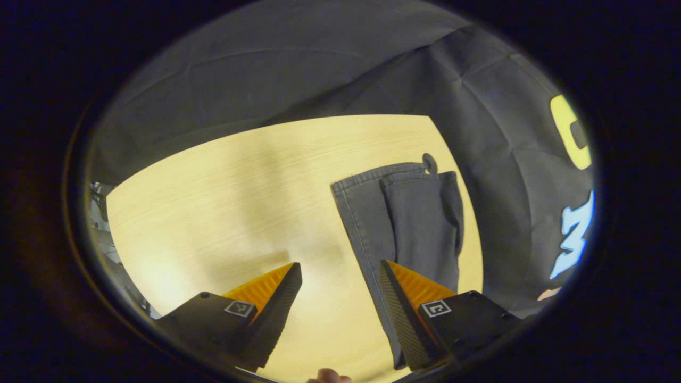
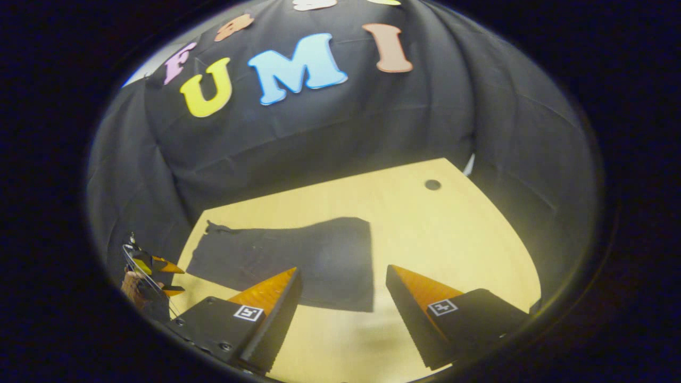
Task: Grasp the waist and the cuffs of the jeans and fold them to make the two legs overlap; first hold the waist and fold one-third of the jeans toward the cuffs, then hold the cuffs and fold the remaining one-third in the same direction to finish folding.
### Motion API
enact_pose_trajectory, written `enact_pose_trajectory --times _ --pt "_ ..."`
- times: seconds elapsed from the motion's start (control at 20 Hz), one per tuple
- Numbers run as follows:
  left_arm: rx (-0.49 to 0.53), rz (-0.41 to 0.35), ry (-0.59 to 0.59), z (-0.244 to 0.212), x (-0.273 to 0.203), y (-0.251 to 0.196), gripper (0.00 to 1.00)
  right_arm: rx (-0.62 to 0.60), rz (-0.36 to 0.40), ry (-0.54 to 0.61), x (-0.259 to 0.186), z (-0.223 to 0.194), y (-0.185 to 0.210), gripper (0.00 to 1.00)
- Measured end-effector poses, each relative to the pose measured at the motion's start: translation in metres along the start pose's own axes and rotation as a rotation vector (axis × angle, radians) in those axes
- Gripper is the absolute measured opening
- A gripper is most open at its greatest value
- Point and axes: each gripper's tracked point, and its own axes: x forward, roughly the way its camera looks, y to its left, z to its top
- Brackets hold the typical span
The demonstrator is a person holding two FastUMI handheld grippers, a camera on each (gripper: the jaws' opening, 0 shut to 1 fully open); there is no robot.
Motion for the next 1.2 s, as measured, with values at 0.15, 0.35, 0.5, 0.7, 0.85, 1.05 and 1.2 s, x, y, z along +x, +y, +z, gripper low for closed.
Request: enact_pose_trajectory --times 0.15,0.35,0.5,0.7,0.85,1.05,1.2 --pt "-0.023 -0.008 0.028 -0.006 0.041 -0.028 0.97 0.094 -0.102 0.050 -0.018 -0.031 -0.051 0.95" --pt "0.022 0.010 -0.039 0.010 0.059 -0.056 0.96 0.170 -0.167 0.092 -0.034 -0.060 -0.075 0.95" --pt "0.131 0.140 -0.049 0.006 0.075 -0.062 0.95 0.179 -0.174 0.126 -0.037 -0.074 -0.074 0.95" --pt "0.402 0.358 -0.107 0.006 0.085 -0.091 0.95 0.209 -0.151 0.158 -0.033 -0.079 -0.061 0.96" --pt "0.372 0.377 -0.219 0.002 0.086 -0.094 0.96 0.223 -0.146 0.163 -0.033 -0.081 -0.057 0.96" --pt "0.287 0.241 -0.255 -0.008 0.079 -0.116 0.42 0.245 -0.173 0.170 -0.041 -0.088 -0.072 0.96" --pt "0.265 0.223 -0.267 -0.011 0.074 -0.122 0.08 0.279 -0.189 0.175 -0.047 -0.093 -0.082 0.96"
